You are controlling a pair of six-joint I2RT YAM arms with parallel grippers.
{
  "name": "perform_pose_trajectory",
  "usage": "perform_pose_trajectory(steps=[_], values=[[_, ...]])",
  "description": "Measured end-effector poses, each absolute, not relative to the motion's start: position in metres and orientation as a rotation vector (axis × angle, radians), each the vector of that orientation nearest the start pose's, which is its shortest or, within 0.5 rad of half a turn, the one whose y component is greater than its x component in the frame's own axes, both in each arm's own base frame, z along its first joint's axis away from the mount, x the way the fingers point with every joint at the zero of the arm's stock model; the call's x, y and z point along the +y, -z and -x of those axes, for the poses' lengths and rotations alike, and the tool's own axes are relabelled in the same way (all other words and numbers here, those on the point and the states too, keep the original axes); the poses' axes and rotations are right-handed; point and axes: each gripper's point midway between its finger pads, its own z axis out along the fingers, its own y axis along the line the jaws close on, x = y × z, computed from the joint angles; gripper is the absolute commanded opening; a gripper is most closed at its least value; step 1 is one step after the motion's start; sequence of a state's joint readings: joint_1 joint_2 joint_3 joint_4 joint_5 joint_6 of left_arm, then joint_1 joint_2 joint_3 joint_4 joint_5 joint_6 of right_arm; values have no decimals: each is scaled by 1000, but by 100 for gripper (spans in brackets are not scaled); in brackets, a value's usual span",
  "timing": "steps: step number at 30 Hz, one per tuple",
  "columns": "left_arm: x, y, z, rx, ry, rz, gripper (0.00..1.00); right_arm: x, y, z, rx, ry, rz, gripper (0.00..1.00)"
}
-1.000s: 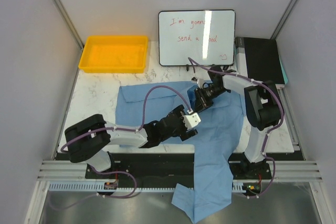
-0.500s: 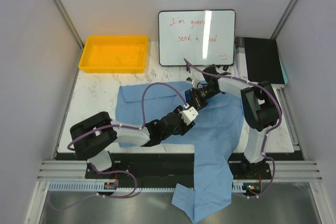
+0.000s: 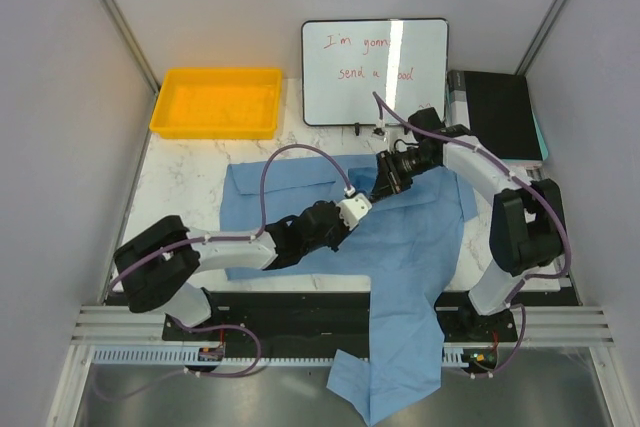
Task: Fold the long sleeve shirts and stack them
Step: Fold the shirt
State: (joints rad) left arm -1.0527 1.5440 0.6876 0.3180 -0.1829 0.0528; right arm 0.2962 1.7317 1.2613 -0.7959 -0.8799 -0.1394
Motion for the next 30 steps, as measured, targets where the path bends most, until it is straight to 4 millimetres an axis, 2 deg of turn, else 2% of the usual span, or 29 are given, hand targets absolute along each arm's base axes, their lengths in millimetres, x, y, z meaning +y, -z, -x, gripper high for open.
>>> perform_pose_trajectory(steps=[4,7,8,10,14,16,19,21,23,26,27,30], values=[[-341,-90,-224,1835,474,-1027,2,215,-138,-273,2492,-1244,771,25],[-344,-105,-213,1807,545,-1061,2,211,-143,-281,2502,-1236,750,32],[-344,-107,-210,1806,556,-1079,2,208,-148,-292,2494,-1216,736,34],[-344,-112,-202,1811,568,-1163,2,200,-168,-330,2430,-1152,711,40],[-345,-128,-176,1759,611,-1464,2,181,-208,-409,2270,-988,695,40],[-336,-143,-162,1688,626,-1584,2,175,-214,-434,2224,-939,705,39],[-319,-172,-142,1563,651,-1711,2,178,-197,-450,2225,-931,745,37],[-313,-199,-131,1470,672,-1766,2,182,-170,-449,2266,-949,785,35],[-313,-227,-125,1382,696,-1791,2,187,-142,-439,2322,-975,831,34],[-318,-268,-117,1262,736,-1821,2,193,-104,-402,2405,-1023,952,32],[-320,-278,-115,1225,752,-1826,2,195,-96,-390,2420,-1037,995,32],[-327,-295,-111,1179,785,-1850,2,202,-77,-350,2456,-1085,1152,30]])
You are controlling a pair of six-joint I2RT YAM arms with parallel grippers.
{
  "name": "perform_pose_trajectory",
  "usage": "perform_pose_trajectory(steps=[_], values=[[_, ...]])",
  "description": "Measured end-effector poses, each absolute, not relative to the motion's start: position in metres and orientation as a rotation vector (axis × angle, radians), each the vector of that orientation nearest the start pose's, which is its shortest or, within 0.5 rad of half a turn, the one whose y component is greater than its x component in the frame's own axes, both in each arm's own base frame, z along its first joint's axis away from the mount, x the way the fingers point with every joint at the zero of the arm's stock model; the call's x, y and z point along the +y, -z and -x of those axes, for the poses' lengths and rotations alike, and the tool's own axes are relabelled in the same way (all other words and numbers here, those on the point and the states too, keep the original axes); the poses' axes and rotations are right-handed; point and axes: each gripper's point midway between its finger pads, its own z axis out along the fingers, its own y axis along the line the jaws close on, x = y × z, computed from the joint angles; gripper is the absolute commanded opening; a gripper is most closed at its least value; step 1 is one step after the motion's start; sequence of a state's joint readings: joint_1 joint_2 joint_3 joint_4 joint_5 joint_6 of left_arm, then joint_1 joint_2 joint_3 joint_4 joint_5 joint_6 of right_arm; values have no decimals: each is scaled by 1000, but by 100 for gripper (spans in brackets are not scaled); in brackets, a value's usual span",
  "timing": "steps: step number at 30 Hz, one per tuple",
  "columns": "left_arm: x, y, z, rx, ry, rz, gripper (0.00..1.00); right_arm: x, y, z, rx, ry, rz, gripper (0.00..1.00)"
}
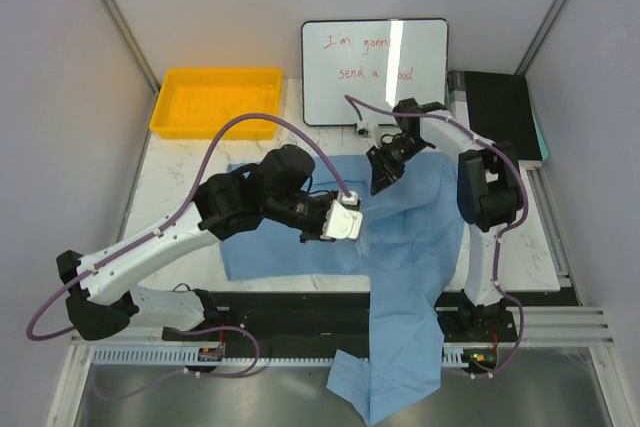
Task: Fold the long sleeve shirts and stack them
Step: Fold the shirt
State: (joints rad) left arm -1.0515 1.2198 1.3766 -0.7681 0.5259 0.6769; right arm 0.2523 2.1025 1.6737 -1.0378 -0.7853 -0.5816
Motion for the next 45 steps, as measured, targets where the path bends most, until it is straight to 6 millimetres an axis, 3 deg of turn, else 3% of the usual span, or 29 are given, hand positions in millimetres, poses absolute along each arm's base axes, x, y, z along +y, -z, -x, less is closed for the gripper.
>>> perform_pose_trajectory(steps=[4,6,9,11,12,15,19,24,33,39,40,41,45], values=[[-334,-288,-119,1208,784,-1875,2,197,-65,-304,2497,-1128,1327,29],[-333,-280,-127,1251,778,-1878,2,189,-62,-292,2522,-1135,1362,32],[-322,-268,-154,1349,745,-1834,2,178,-60,-288,2549,-1132,1369,38],[-307,-256,-176,1435,715,-1787,2,172,-65,-295,2554,-1109,1348,43],[-299,-246,-185,1482,704,-1769,2,170,-70,-302,2548,-1087,1337,53],[-275,-214,-208,1629,681,-1721,2,168,-89,-330,2496,-1002,1313,65],[-247,-175,-238,1820,665,-1648,2,164,-109,-363,2448,-873,1278,73],[-227,-151,-269,1948,704,-1546,2,151,-123,-383,2442,-792,1216,74],[-201,-121,-300,2109,802,-1405,2,127,-118,-390,2496,-718,1161,72],[-182,-120,-336,2193,855,-1265,2,126,-108,-381,2535,-727,1167,70],[-182,-123,-339,2198,856,-1251,4,125,-107,-380,2542,-732,1165,69],[-183,-125,-342,2199,856,-1238,16,125,-105,-378,2548,-736,1161,69],[-181,-127,-359,2241,862,-1143,38,126,-104,-377,2565,-743,1142,68]])
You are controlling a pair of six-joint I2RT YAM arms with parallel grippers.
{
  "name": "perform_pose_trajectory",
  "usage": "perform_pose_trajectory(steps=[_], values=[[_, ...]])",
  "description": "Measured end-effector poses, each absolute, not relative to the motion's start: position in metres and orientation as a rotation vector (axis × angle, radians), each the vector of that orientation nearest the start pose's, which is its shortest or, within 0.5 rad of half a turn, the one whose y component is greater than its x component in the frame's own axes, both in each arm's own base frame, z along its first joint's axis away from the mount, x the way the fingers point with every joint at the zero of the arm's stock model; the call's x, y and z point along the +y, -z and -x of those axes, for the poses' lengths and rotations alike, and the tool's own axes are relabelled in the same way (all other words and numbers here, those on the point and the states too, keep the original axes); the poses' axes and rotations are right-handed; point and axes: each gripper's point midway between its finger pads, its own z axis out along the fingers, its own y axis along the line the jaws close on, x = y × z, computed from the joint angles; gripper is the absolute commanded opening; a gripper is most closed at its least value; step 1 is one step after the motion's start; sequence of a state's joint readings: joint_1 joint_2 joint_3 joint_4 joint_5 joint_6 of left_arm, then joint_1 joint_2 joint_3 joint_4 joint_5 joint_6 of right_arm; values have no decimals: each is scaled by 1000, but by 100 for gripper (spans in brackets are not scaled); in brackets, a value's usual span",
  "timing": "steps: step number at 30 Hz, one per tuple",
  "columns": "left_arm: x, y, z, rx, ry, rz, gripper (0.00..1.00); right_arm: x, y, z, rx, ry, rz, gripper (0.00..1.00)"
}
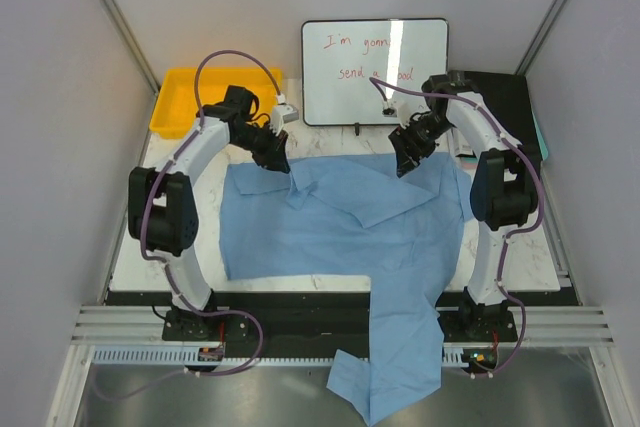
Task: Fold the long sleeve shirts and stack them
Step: Fold the shirt
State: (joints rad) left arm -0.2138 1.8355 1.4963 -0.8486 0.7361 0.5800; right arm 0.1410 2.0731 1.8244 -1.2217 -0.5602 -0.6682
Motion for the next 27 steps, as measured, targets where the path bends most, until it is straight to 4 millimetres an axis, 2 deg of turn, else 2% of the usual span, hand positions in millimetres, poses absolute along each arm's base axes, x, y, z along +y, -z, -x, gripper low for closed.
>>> perform_pose_trajectory(steps=[3,4,5,8,12,14,16,19,23,27], values=[[-166,-124,-382,2290,893,-997,57,126,-103,-375,2576,-749,1129,68],[-160,-122,-387,2306,906,-950,58,126,-102,-375,2577,-751,1128,68],[-153,-119,-391,2325,926,-898,68,126,-102,-374,2581,-754,1124,68],[-138,-112,-392,2385,986,-754,72,126,-101,-374,2589,-756,1115,68],[-144,-98,-379,2427,1079,-646,79,126,-102,-373,2598,-759,1100,68],[-149,-89,-364,2434,1126,-624,83,126,-101,-373,2601,-760,1094,68],[-151,-84,-339,2433,1149,-623,85,126,-101,-371,2606,-763,1090,68],[-150,-90,-309,2388,1120,-668,83,126,-101,-368,2613,-768,1086,68],[-153,-107,-302,2201,1003,-876,79,126,-101,-368,2612,-772,1085,68],[-164,-94,-287,1976,774,-1208,83,126,-101,-367,2612,-773,1085,68]])
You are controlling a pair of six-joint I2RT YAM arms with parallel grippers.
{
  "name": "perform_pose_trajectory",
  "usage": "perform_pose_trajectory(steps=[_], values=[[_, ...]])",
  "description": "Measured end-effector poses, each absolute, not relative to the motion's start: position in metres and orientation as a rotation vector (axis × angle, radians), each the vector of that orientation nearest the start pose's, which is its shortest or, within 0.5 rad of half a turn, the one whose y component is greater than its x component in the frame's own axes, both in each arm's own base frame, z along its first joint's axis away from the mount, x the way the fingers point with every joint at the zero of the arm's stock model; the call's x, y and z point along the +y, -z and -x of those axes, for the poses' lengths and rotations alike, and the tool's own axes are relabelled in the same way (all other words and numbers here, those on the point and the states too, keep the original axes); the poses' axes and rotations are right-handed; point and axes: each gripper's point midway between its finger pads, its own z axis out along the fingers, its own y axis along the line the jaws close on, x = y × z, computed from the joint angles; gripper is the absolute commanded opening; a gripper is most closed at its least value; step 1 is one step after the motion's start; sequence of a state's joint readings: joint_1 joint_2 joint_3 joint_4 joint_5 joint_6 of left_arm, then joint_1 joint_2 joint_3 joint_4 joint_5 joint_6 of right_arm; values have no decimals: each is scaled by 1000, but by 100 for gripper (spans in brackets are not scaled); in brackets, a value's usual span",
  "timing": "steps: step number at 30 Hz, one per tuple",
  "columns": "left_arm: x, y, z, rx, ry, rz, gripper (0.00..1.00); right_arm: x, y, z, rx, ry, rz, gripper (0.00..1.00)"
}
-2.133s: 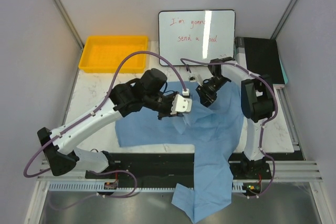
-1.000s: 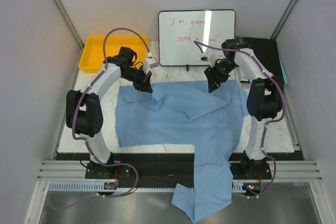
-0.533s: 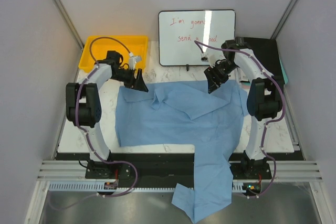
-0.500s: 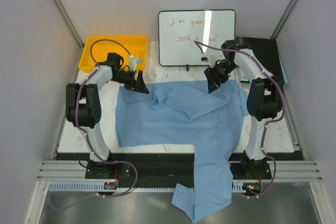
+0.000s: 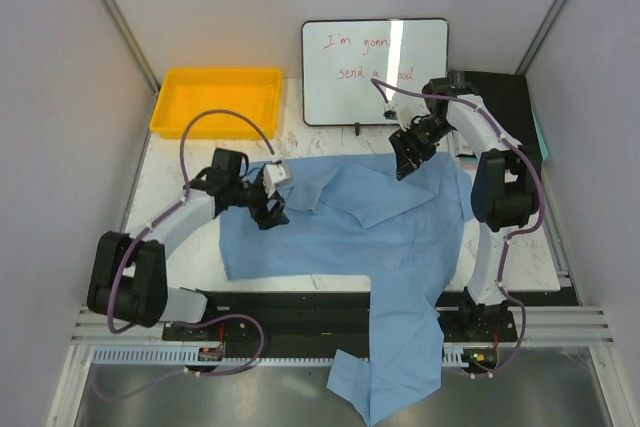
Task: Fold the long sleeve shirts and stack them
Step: Fold the shirt
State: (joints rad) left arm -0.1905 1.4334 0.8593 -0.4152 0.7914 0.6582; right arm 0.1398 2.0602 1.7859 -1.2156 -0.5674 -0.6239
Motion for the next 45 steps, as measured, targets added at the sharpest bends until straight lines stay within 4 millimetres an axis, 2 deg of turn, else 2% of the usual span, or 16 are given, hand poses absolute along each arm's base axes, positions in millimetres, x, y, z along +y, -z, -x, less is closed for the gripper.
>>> perform_pose_trajectory(steps=[4,6,8,15,18,21,22,23,24,27,30,32,35,37,41,45], values=[[-179,-67,-255,1744,562,-1461,83,126,-100,-366,2616,-776,1084,68],[-183,-54,-249,1654,460,-1538,82,126,-99,-366,2619,-779,1083,68],[-186,-50,-253,1592,378,-1572,81,125,-98,-364,2624,-782,1080,68],[-208,-62,-280,1448,208,-1570,75,123,-91,-357,2652,-801,1071,68],[-217,-54,-288,1457,180,-1585,65,122,-89,-355,2661,-807,1070,68],[-221,-48,-301,1495,149,-1585,34,122,-89,-354,2663,-807,1070,68],[-222,-48,-306,1508,139,-1578,18,122,-89,-354,2663,-807,1069,68],[-223,-51,-310,1520,138,-1569,12,122,-89,-354,2664,-807,1069,68],[-225,-55,-313,1531,143,-1560,2,122,-89,-354,2664,-807,1068,68],[-241,-88,-320,1560,227,-1535,2,118,-89,-355,2667,-807,1054,69],[-260,-126,-310,1568,371,-1522,2,110,-94,-361,2662,-817,1002,69],[-273,-158,-295,1546,481,-1517,2,102,-106,-374,2639,-815,937,68],[-285,-199,-263,1490,620,-1538,2,91,-131,-405,2554,-785,862,68],[-293,-224,-232,1440,724,-1580,2,87,-148,-423,2488,-771,830,67],[-310,-262,-183,1342,903,-1649,2,96,-161,-430,2435,-820,813,65],[-328,-291,-143,1271,1032,-1703,2,112,-154,-426,2428,-881,835,58]])
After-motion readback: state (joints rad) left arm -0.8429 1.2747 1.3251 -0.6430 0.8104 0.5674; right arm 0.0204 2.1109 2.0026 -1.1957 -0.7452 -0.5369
